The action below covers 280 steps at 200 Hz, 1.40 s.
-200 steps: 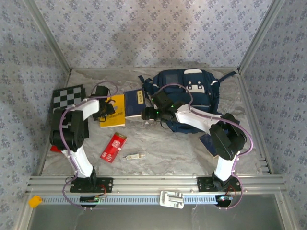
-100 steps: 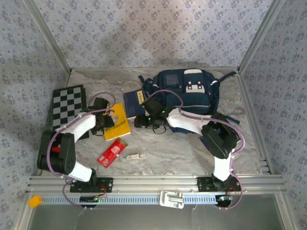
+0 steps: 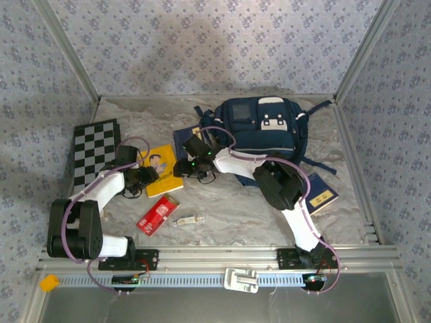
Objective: Pack the student bag
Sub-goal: Pick up the book from the middle-left of the table.
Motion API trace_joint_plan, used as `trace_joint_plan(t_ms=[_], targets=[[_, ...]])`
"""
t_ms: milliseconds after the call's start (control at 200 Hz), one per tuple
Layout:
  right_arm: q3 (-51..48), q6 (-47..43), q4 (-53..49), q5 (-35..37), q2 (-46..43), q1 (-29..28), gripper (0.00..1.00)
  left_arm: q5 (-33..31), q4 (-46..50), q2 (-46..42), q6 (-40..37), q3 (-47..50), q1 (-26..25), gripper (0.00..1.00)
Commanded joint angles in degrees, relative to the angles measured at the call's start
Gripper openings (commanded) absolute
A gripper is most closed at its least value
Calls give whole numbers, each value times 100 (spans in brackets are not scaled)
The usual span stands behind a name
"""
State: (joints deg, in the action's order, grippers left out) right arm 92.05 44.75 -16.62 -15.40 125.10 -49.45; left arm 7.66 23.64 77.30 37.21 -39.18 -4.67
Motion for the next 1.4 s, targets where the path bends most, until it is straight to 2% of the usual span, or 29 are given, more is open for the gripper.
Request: trace_joint_plan(t_ms=[0, 420, 870, 1014, 1144, 1394], targets=[[376, -21, -317, -93, 273, -50, 59, 241, -123, 5, -7, 8, 31, 65], [1110, -64, -563, -248, 751, -211, 61, 259, -389, 211, 5, 222, 50, 58], [1381, -244, -798, -438, 368, -223, 62, 168, -406, 311, -60, 255, 51, 54], [1373, -254, -734, -622, 270, -223, 59, 179, -398, 295, -66, 254, 53, 53], [1360, -252, -684, -728, 228, -231, 52, 144, -371, 268, -84, 266, 54, 53], [1299, -296, -656, -822, 152, -232, 45, 142, -379, 225, -74, 279, 51, 53]])
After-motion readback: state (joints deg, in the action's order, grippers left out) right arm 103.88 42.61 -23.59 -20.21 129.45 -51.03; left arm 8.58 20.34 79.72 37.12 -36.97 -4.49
